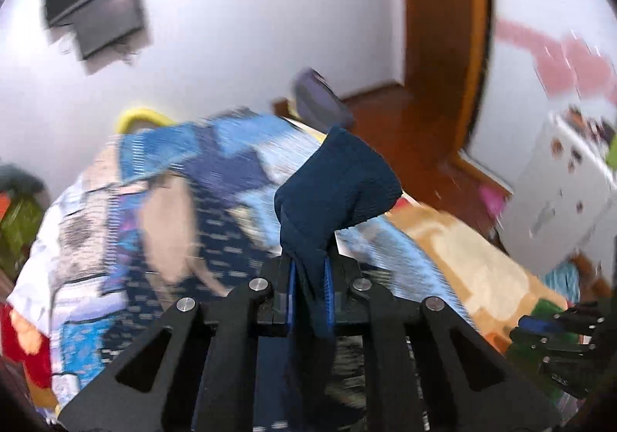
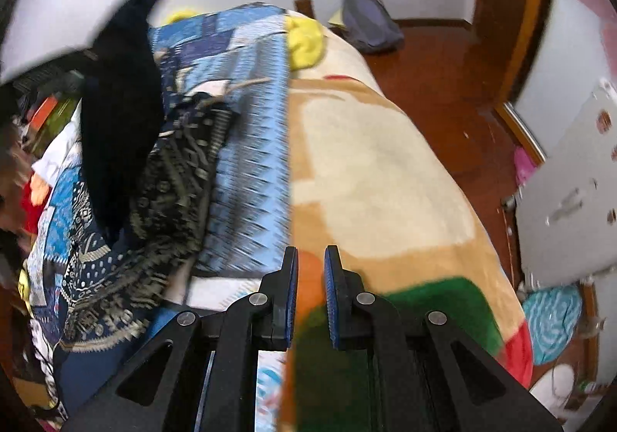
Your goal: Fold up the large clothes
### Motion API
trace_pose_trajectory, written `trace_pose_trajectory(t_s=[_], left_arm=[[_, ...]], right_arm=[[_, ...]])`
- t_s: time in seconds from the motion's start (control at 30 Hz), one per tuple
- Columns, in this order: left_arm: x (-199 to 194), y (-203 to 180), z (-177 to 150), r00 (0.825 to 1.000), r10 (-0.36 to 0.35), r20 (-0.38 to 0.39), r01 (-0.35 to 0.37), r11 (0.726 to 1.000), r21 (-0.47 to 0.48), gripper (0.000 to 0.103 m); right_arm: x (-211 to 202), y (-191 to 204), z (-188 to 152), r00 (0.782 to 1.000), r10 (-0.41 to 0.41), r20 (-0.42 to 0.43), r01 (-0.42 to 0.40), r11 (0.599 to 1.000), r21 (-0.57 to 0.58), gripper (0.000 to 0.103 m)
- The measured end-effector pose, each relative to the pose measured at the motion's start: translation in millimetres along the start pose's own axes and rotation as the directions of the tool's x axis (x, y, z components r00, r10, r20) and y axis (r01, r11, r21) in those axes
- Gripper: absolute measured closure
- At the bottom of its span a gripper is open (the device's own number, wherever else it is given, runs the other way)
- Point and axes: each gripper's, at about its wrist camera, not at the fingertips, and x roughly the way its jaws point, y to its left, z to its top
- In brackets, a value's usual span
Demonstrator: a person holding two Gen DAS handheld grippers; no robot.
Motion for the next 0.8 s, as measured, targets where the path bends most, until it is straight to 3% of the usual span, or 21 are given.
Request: trace_pose_trajectory(t_s=[0.17, 0.33, 0.5, 0.63, 0.73, 0.8], left_arm=[[-37, 89, -14, 0.993, 0.115, 0.039, -0.110, 0.988, -0.105, 0.091], [-41, 167, -57, 0.985, 0.173, -0.008, -0.170, 0.961, -0.217, 0.091], [-14, 216, -115, 0.984, 0.147, -0.105, -0.173, 0.937, -0.303, 0.091], [14, 235, -169, 0.972, 0.117, -0.205, -0.185, 0.918, -0.351, 0.091], [31, 248, -207, 0.960, 0.091, -0.264, -0.193, 0.899, -0.393, 0.091], [39, 257, -229, 0.957, 0.048, -0.286, -0.177, 0.879, -0.443, 0.091]], right_arm=[[8, 43, 24, 1.000, 0.023, 0.017, -0.022, 0.997, -0.072, 0.093], [21, 91, 48, 0.999, 0.037, 0.022, -0.033, 0.988, -0.153, 0.093], [65, 126, 66, 0.998, 0.036, -0.056, -0.047, 0.980, -0.192, 0.093], [119, 142, 58, 0.986, -0.049, -0.157, 0.012, 0.973, -0.230, 0.094], [119, 142, 53, 0.995, -0.045, -0.090, 0.021, 0.968, -0.251, 0.093], [120, 140, 52, 0.995, -0.034, -0.089, 0.011, 0.967, -0.253, 0.093]])
